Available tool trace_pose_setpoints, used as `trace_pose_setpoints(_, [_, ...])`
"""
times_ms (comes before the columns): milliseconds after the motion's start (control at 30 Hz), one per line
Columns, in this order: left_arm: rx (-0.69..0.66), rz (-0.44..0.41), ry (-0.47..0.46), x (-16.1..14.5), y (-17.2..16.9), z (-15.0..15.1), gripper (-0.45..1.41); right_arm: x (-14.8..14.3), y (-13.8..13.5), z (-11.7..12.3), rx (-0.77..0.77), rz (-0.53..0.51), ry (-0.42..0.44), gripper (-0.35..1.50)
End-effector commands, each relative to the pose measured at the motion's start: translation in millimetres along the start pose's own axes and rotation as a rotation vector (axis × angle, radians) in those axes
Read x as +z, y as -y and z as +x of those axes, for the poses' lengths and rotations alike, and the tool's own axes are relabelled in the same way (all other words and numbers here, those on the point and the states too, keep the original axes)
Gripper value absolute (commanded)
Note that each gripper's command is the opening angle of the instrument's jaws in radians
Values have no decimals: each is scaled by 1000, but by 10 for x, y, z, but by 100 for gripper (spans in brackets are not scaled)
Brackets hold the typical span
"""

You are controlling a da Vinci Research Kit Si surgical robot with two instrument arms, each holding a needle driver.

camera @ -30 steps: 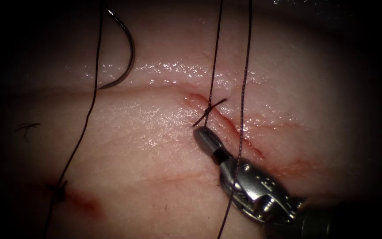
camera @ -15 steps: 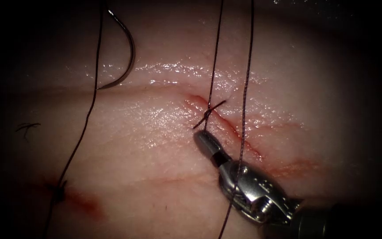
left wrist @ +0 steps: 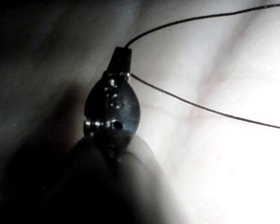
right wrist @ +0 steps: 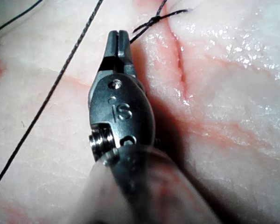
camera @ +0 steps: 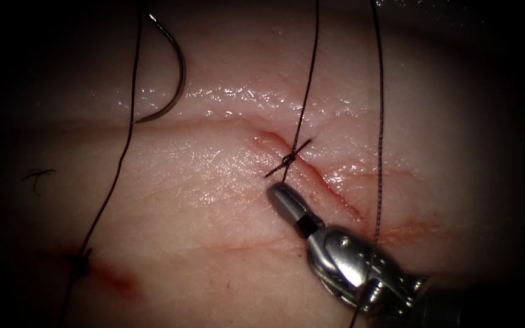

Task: Wound Closure

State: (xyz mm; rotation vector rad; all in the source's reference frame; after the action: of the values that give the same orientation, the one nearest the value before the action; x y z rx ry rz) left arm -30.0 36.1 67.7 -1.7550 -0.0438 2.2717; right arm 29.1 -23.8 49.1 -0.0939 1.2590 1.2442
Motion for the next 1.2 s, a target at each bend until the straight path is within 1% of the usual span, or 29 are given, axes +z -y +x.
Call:
trace_pose_setpoints(33, [-5,-10,-13,-2,-7,4,-45,5,2,-3,3,7,-4,-13])
trace_pose_setpoints(67, [-10,-15,-20,-9,-13,8,-45,5,2,-1,4,10,-2,13])
trace_pose_setpoints(100, [-13,-20,-23,-14,-18,11,-45,5,1,0,5,11,-2,26])
trace_pose_setpoints(133, [-21,-31,-30,-25,-28,18,-45,4,0,2,7,15,1,45])
trace_pose_setpoints(167, [-21,-31,-30,-25,-28,18,-45,4,0,2,7,15,1,45])
trace_pose_setpoints(233, [-30,-39,-42,-38,-39,27,-45,4,-1,6,10,22,4,58])
trace_pose_setpoints(267, [-34,-42,-47,-44,-45,31,-45,4,-3,9,13,24,6,69])
trace_pose_setpoints(333, [-43,-51,-56,-57,-57,40,-45,3,-5,14,17,26,10,70])
trace_pose_setpoints(367, [-52,-61,-61,-69,-68,49,-45,1,-9,20,22,30,15,77])
trace_pose_setpoints(400, [-52,-61,-61,-69,-68,49,-45,1,-9,20,22,30,15,77])
trace_pose_setpoints(433, [-51,-63,-64,-74,-72,54,-45,1,-11,23,24,32,17,90])
trace_pose_setpoints(500, [-55,-62,-57,-84,-79,63,-45,-2,-15,29,29,36,22,105])
trace_pose_setpoints(567, [-54,-52,-70,-96,-87,76,-45,-7,-22,39,36,46,23,109])
trace_pose_setpoints(633, [-59,-51,-70,-99,-89,81,-45,-8,-24,41,38,48,25,110])
trace_pose_setpoints(700, [-59,-46,-73,-105,-94,91,-45,-8,-29,47,42,54,30,119])
trace_pose_setpoints(800, [-50,-36,-73,-110,-100,104,-45,-6,-36,51,45,75,41,117])
trace_pose_setpoints(900, [-47,-26,-72,-114,-108,120,-45,-1,-41,48,45,94,74,105])
trace_pose_setpoints(1000, [-60,-33,-88,-117,-116,136,-45,6,-47,43,41,111,105,104])
trace_pose_setpoints(1033, [-59,-33,-98,-118,-120,148,-45,11,-50,39,32,118,123,100])
trace_pose_setpoints(1100, [-58,-32,-103,-119,-121,154,-45,14,-52,37,11,116,130,100])
trace_pose_setpoints(1133, [-50,-32,-104,-121,-124,165,-45,20,-55,32,-6,119,149,100])
trace_pose_setpoints(1200, [-48,-32,-104,-121,-125,170,-45,22,-56,30,-19,120,160,100])
